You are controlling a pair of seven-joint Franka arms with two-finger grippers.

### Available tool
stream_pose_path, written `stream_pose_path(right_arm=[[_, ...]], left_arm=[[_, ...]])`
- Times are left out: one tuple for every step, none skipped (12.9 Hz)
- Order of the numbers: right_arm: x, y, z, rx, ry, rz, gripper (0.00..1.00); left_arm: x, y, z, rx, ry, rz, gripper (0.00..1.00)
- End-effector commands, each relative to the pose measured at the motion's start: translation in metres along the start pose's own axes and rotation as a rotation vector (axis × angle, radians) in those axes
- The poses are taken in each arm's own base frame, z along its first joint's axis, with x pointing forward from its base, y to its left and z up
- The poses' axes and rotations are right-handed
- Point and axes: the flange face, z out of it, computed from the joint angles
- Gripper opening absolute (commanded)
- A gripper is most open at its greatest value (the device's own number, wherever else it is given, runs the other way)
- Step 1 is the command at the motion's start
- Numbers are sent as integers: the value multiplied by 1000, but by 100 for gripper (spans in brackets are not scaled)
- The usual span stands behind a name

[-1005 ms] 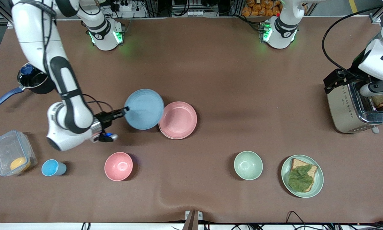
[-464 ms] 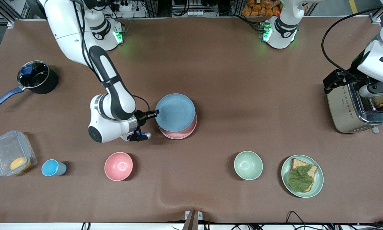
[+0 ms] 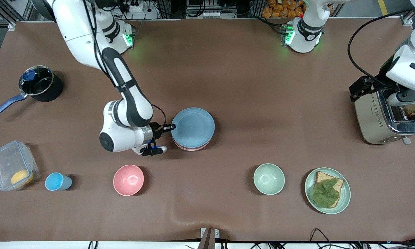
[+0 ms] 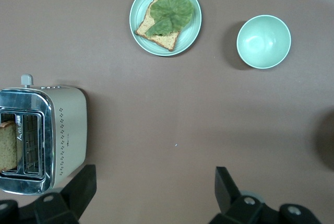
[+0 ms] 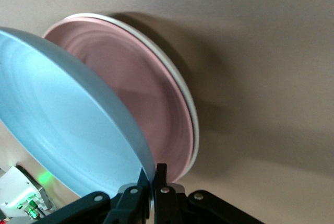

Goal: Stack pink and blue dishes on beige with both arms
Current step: 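Lower the blue plate onto the pink plate and open the right gripper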

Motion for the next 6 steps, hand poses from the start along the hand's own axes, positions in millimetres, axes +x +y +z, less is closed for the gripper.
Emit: stream_pose_path(right_arm=[[2,-6,6,-8,17,2,86],[4,-5,2,-14,43,-2,100],[4,-6,1,-16,44,-1,100],[4,-5,-2,-16,47,-3,100],[4,-2,-7,-14,48,0,100],[3,-4,-10,-16,49,-2,100]], left_arm=[[-3,2,-1,-5,-8,0,100],[-3,2,0,-5,-10,0,100],[-3,3,-1,-5,-10,3,100],[-3,3,-1,-5,-10,1,100],[-3,3,-1,-5,-10,1,100],[-3,3,-1,-5,-10,1,100]])
